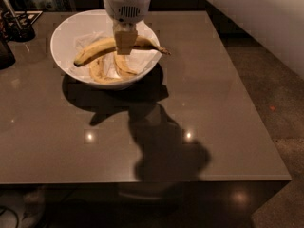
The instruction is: Pick banana from white bowl
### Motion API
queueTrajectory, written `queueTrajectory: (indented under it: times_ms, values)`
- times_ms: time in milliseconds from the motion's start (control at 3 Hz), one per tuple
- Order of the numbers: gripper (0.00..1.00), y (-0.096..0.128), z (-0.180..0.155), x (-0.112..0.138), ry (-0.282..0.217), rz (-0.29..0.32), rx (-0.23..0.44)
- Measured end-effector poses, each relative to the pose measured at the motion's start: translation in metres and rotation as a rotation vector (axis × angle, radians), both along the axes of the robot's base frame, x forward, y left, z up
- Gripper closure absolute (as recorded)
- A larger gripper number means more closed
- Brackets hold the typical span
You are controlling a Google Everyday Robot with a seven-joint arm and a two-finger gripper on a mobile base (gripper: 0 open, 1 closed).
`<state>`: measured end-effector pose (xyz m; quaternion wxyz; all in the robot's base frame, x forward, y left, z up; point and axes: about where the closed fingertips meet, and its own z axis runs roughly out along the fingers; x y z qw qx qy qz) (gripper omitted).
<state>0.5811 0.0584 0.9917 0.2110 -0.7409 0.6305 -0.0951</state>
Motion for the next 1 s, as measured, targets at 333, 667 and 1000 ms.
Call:
queueTrajectory:
  times_ms: [333, 667, 1000]
  values:
    - [1.0, -0.006, 0.003, -0.022, -0.007, -0.035, 0.032]
    - [1.0, -0.013, 0.0, -0.046, 0.008, -0.075, 0.049]
    - [1.0, -0.014, -0.001, -0.047, 0.009, -0.078, 0.048]
